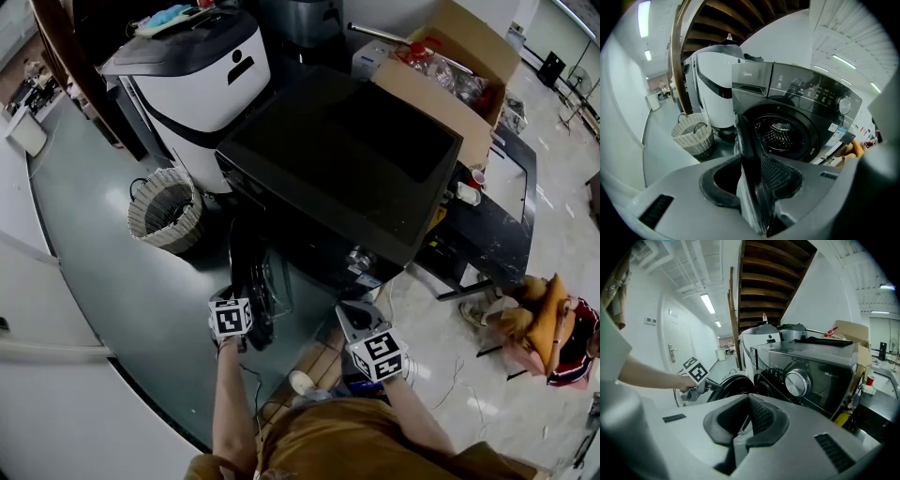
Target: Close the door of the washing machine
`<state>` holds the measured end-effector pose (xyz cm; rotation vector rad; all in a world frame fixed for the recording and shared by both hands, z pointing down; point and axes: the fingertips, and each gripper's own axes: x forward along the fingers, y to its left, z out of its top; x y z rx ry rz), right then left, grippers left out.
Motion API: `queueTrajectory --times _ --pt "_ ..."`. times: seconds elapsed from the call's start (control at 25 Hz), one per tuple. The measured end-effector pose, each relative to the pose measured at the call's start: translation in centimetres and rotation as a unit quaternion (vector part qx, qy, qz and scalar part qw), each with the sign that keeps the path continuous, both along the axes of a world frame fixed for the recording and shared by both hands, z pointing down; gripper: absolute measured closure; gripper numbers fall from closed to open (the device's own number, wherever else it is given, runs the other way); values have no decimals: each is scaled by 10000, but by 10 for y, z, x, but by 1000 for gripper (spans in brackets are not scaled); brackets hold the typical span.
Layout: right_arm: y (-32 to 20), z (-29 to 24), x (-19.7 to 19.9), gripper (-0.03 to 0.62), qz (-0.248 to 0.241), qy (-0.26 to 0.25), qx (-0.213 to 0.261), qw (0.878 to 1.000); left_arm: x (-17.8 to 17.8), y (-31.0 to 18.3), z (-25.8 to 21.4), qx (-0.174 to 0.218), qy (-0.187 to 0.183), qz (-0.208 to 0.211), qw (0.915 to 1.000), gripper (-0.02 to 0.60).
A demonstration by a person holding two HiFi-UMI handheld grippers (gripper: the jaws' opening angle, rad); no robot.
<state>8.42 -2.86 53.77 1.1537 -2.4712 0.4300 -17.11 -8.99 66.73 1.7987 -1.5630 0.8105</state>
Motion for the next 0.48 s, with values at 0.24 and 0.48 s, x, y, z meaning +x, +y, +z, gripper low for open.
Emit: queueTrajectory --times 0.24,0.48 --pt "-1 2 -1 582 21 9 -27 10000 14 -2 0 33 182 -14 9998 436" --pt "-2 2 3 583 59 6 -30 10000 29 -4 1 29 319 0 9995 434"
